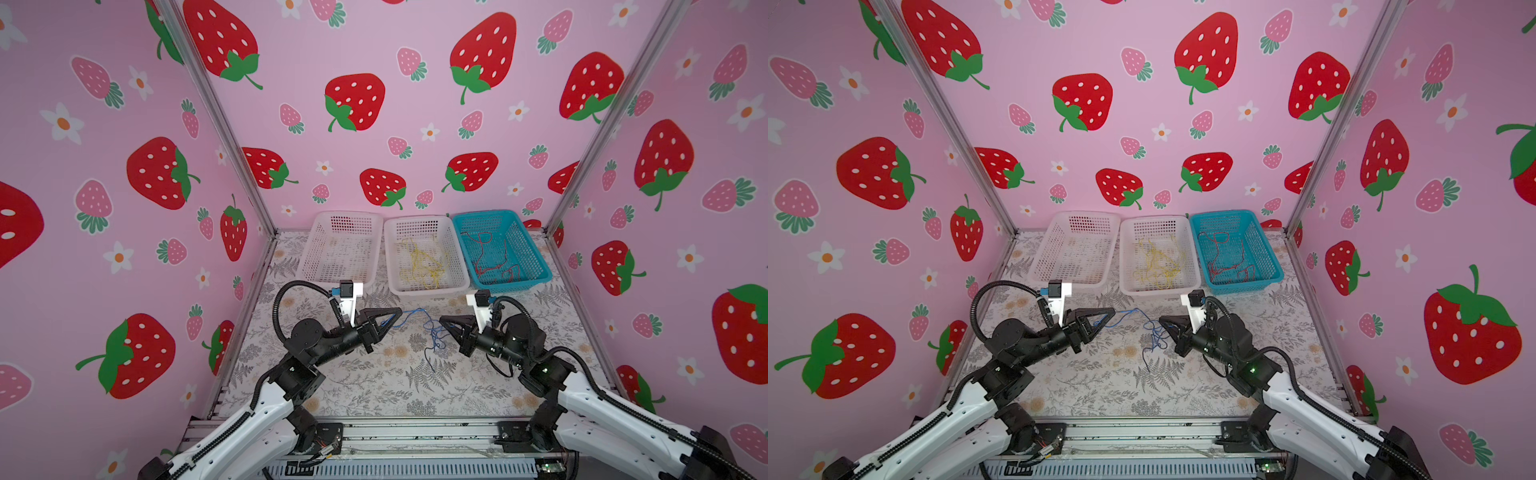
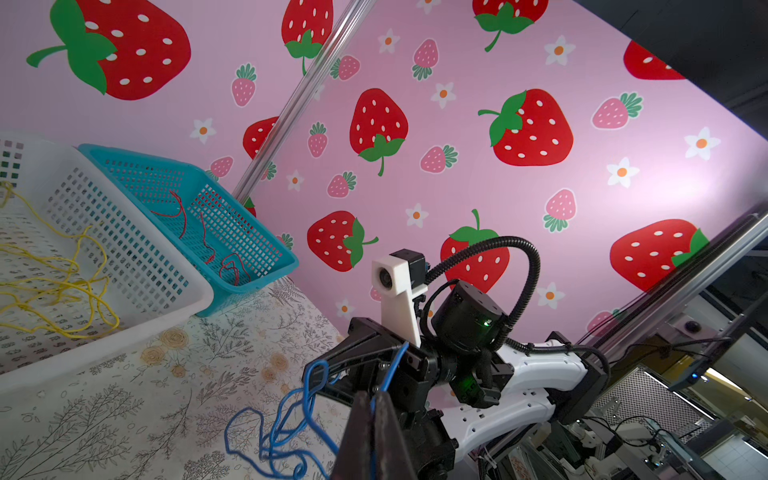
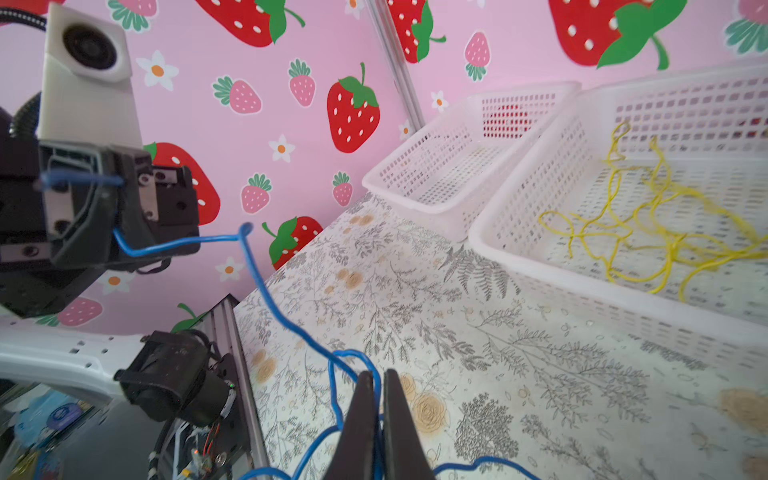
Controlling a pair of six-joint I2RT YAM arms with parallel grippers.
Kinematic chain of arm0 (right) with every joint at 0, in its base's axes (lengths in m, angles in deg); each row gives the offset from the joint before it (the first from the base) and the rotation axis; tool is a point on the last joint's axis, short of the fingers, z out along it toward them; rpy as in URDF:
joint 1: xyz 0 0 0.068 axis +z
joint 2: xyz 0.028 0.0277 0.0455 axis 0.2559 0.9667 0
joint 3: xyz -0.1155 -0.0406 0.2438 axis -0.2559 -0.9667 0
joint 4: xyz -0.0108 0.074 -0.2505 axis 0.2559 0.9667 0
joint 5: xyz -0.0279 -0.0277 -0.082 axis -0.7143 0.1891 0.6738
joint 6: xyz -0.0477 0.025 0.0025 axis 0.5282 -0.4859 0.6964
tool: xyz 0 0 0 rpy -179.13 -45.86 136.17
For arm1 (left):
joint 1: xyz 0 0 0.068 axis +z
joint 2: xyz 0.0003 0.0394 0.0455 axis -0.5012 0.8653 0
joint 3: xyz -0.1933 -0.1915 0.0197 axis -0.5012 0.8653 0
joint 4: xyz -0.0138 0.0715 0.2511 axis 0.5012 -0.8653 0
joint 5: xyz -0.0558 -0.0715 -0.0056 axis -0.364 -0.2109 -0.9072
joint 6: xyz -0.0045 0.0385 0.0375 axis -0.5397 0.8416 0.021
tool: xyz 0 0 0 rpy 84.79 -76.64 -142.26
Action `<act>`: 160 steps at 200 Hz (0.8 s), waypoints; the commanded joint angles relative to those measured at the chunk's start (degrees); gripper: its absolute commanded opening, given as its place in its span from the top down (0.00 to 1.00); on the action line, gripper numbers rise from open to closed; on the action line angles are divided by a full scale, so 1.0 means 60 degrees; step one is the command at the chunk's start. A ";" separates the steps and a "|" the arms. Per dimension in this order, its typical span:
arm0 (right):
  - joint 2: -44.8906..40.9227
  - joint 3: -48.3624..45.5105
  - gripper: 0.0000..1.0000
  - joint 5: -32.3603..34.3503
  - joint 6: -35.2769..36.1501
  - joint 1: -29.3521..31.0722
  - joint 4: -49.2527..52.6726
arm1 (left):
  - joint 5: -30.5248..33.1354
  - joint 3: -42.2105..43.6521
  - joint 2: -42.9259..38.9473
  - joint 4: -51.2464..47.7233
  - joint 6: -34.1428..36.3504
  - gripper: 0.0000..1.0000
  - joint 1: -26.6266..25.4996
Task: Untangle the cables
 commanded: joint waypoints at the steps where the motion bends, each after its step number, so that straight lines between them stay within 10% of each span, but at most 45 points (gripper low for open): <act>1: -0.0222 0.0420 1.00 0.1262 0.0409 -0.0098 0.0184 | -0.0128 0.0028 -0.0796 -0.1018 0.0442 1.00 0.0016; 85: -0.0478 0.0618 1.00 0.4064 -0.0241 -0.1543 0.2327 | 0.1833 -0.1730 -0.3371 -0.7320 0.3002 1.00 0.0429; 160: 0.0681 -0.0312 1.00 0.0962 -0.0983 -0.3321 0.2236 | 0.2624 -0.3503 -0.3526 -0.8154 0.4150 1.00 0.0479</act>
